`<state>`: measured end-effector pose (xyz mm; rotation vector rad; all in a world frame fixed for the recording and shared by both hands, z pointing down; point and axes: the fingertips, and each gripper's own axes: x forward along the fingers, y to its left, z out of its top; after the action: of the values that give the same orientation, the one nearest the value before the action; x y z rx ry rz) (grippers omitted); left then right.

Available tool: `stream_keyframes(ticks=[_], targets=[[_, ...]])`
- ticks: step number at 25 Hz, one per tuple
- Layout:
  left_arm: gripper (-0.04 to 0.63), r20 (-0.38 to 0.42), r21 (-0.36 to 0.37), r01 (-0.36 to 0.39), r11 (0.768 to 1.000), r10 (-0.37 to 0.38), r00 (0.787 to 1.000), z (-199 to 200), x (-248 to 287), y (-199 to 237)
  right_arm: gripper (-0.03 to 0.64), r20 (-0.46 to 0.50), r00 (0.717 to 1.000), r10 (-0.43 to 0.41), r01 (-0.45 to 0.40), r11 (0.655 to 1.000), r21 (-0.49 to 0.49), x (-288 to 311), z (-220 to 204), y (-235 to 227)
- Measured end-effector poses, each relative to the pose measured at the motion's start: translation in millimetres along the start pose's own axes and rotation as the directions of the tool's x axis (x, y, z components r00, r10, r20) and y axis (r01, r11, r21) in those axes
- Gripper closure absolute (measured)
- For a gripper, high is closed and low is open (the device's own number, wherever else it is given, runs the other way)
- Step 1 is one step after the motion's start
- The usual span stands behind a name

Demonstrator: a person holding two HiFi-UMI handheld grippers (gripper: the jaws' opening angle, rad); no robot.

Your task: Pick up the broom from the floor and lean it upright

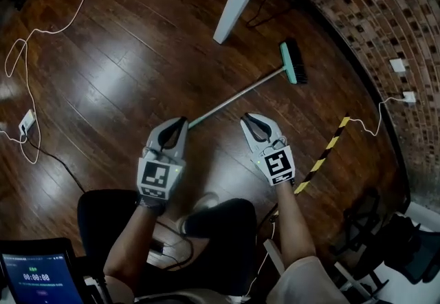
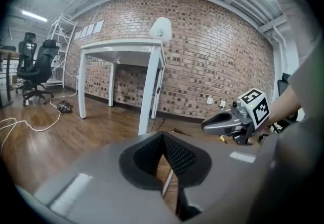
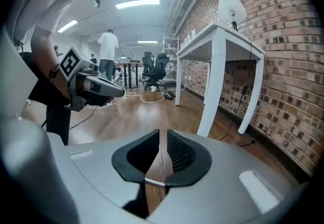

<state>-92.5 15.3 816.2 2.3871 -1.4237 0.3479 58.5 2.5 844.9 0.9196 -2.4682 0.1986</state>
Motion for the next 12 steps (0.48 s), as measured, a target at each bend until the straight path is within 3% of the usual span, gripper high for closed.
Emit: stream_keyframes(ticks=[7, 12], targets=[[0.595, 0.022, -0.012, -0.029, 0.999, 0.029, 0.999, -71, 27, 24, 0.518, -0.103, 0.987, 0.127, -0.140, 0.981, -0.134, 69, -94, 14], [0.595, 0.039, -0.038, -0.066, 0.997, 0.067, 0.997, -113, 43, 45, 0.509, -0.251, 0.946, 0.206, -0.276, 0.916, -0.290, 110, -160, 27]])
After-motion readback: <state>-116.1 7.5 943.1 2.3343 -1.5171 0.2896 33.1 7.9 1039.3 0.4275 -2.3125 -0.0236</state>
